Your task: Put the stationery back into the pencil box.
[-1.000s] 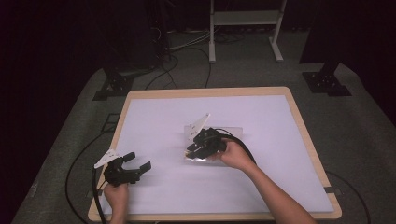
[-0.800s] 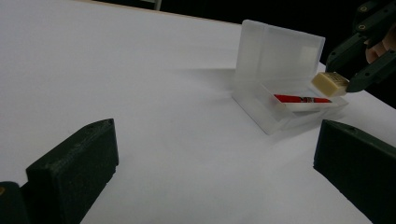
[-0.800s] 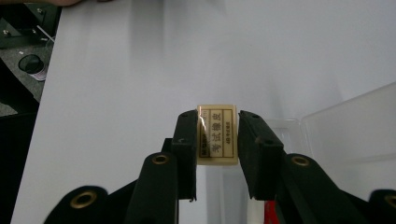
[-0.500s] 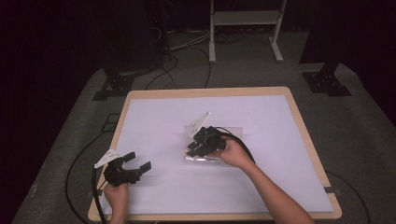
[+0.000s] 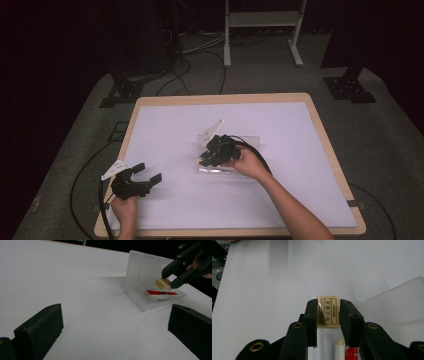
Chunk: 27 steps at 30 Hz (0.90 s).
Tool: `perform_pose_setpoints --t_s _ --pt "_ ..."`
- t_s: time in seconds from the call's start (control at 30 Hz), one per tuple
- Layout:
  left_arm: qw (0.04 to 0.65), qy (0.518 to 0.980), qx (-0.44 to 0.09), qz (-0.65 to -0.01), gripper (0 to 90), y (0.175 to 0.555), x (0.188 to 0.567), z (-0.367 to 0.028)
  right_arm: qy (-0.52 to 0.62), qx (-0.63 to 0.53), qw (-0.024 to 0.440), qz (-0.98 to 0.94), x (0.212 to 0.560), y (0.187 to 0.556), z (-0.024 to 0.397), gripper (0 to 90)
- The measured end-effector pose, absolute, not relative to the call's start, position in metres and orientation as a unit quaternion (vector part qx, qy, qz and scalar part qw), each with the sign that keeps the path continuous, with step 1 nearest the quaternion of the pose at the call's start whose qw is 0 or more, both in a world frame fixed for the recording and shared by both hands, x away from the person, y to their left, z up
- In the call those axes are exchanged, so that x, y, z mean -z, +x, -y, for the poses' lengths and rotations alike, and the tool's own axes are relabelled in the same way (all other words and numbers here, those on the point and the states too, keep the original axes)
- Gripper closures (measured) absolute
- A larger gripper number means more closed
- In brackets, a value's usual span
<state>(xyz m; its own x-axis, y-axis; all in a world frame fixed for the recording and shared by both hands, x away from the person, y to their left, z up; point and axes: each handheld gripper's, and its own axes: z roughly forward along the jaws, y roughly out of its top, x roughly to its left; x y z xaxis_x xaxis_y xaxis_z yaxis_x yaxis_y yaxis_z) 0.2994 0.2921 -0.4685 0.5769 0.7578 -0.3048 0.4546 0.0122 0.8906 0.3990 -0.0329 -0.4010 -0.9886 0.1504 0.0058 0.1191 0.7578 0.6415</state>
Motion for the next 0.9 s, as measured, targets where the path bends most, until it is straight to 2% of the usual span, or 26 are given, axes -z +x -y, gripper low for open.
perform_pose_setpoints --t_s 0.9 --pt "0.561 0.688 -0.135 -0.441 0.0 0.299 0.468 -0.292 0.093 -0.318 0.015 -0.943 0.425 0.422 0.026 68.2"
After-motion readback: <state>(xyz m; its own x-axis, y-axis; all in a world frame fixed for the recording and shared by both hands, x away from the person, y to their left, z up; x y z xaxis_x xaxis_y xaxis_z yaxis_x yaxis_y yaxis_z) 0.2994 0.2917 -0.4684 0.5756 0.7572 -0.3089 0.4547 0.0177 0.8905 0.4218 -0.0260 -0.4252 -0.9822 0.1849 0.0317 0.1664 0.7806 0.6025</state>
